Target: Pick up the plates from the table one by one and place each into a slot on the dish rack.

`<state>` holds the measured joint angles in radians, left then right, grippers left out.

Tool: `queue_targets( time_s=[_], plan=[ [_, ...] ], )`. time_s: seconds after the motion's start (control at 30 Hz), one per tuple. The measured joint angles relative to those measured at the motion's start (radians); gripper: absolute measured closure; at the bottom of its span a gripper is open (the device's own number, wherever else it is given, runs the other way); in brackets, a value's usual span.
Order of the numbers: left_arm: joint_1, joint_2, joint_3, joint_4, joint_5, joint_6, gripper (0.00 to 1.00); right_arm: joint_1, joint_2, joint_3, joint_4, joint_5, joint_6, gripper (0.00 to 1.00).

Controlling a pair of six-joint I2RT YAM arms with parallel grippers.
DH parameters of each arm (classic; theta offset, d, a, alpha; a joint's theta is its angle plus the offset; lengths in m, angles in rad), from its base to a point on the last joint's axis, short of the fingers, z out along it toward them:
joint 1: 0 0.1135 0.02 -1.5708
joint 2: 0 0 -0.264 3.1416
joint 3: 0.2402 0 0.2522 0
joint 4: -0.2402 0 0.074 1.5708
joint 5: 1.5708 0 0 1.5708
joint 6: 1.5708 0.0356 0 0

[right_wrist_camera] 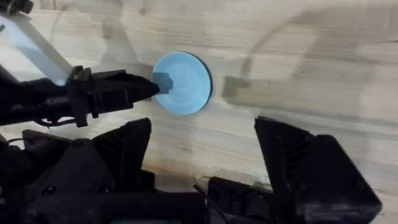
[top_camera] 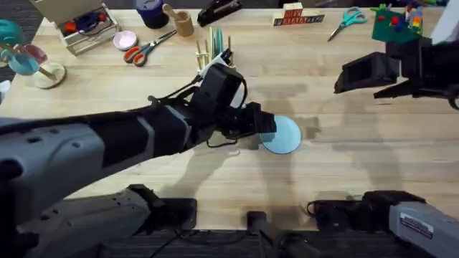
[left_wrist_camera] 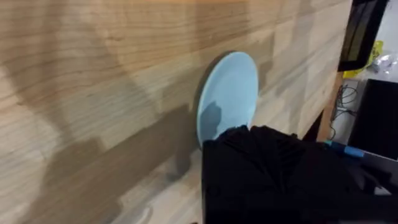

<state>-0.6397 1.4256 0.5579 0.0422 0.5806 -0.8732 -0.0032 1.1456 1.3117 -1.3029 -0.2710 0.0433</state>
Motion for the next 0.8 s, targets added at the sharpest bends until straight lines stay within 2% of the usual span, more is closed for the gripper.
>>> queue_targets(
  time_s=[0.47,0.8],
  plan=[
    [-0.004,0.108,0.000,0.060,0.000,0.022,0.960,0.000,0.000,0.000,0.000,0.000,0.000,0.006],
    [-0.004,0.161,0.008,0.101,0.034,0.025,0.960,0.000,0.000,0.000,0.000,0.000,0.000,0.006]
  ],
)
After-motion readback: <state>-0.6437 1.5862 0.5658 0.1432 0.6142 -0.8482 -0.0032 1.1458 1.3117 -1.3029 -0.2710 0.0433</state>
